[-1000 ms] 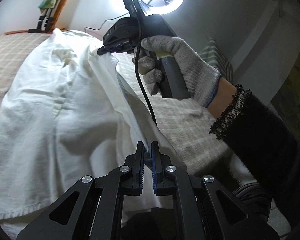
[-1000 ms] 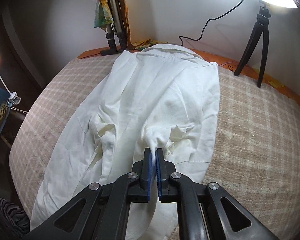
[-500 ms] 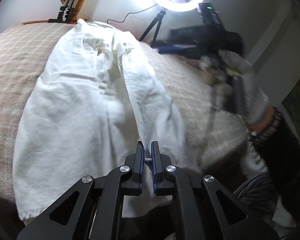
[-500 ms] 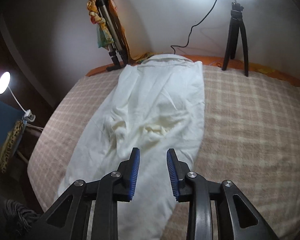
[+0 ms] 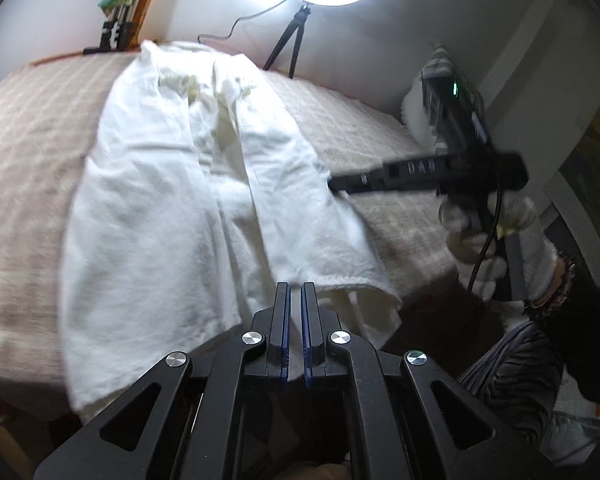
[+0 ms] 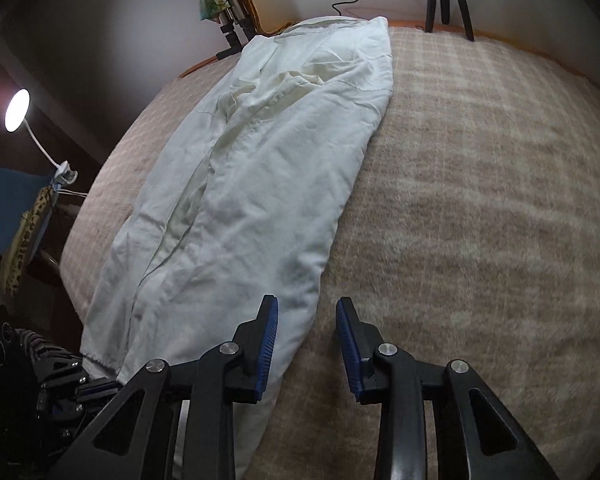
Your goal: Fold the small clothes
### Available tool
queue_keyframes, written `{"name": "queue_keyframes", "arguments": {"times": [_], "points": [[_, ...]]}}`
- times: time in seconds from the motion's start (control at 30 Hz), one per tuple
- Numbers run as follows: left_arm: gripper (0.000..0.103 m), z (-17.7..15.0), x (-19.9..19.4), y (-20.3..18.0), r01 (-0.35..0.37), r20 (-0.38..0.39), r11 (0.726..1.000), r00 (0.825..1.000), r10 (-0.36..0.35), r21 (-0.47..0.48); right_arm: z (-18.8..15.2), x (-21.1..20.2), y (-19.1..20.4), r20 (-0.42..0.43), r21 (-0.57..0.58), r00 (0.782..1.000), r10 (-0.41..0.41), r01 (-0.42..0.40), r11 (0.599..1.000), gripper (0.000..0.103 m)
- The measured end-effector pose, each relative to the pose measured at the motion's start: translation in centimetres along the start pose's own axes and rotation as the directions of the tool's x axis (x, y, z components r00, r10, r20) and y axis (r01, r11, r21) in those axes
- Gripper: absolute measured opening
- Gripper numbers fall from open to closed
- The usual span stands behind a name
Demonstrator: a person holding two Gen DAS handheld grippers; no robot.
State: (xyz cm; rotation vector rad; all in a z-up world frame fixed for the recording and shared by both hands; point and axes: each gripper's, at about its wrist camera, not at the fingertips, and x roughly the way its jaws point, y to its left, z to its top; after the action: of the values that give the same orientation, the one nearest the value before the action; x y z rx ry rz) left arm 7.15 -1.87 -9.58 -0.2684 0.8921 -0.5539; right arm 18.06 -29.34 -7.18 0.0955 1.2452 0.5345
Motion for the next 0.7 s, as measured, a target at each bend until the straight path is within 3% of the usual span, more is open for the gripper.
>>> {"name": "queue_keyframes", "arguments": {"times": [0.2, 0.23, 0.27, 0.3, 0.4, 0.57, 0.63, 0.7], "points": [[0.004, 2.7, -0.6, 0.3, -0.049, 0.033, 0.994, 0.998, 0.046, 0.094, -2.7, 0.0, -0.7, -0.017, 0.059, 0.985, 0.173, -0.172, 0.983, 0.032], [0.004, 3.2, -0.2, 0.4, -0.051, 0.034, 0.994, 0.998, 0.048, 0.098, -3.0, 0.0, -0.6, -0.019, 0.063, 0.982, 0.189, -0.187, 0.980, 0.029], [0.004, 3.7, 0.4, 0.5, -0.055, 0.030, 0.993, 0.998, 0.052, 0.103, -3.3, 0.2, -0.4, -0.030, 0.068, 0.978, 0.207, -0.205, 0.976, 0.015], [0.004, 4.0, 0.7, 0.4, -0.053, 0.024, 0.993, 0.998, 0.051, 0.106, -3.4, 0.2, -0.2, -0.033, 0.068, 0.980, 0.195, -0.193, 0.979, 0.006], [0.004, 5.2, 2.4, -0.6, -0.041, -0.005, 0.987, 0.999, 0.042, 0.158, -3.8, -1.2, 0.5, -0.016, 0.018, 0.992, 0.125, -0.125, 0.992, 0.000], [0.004, 5.8, 6.3, -2.7, -0.025, -0.072, 0.962, 0.996, 0.046, 0.271, -4.0, -0.8, 0.8, -0.038, -0.030, 0.999, 0.026, -0.027, 0.999, 0.000], [0.004, 5.4, 7.6, -2.8, -0.013, -0.118, 0.958, 0.992, 0.049, 0.287, -3.4, -2.2, 1.2, 0.021, -0.057, 0.999, 0.043, -0.042, 0.998, 0.008], [0.004, 4.6, 8.1, -2.8, -0.011, -0.145, 0.950, 0.988, 0.059, 0.311, -2.4, -4.0, 1.5, 0.124, -0.086, 0.991, 0.055, -0.045, 0.995, 0.024]]}}
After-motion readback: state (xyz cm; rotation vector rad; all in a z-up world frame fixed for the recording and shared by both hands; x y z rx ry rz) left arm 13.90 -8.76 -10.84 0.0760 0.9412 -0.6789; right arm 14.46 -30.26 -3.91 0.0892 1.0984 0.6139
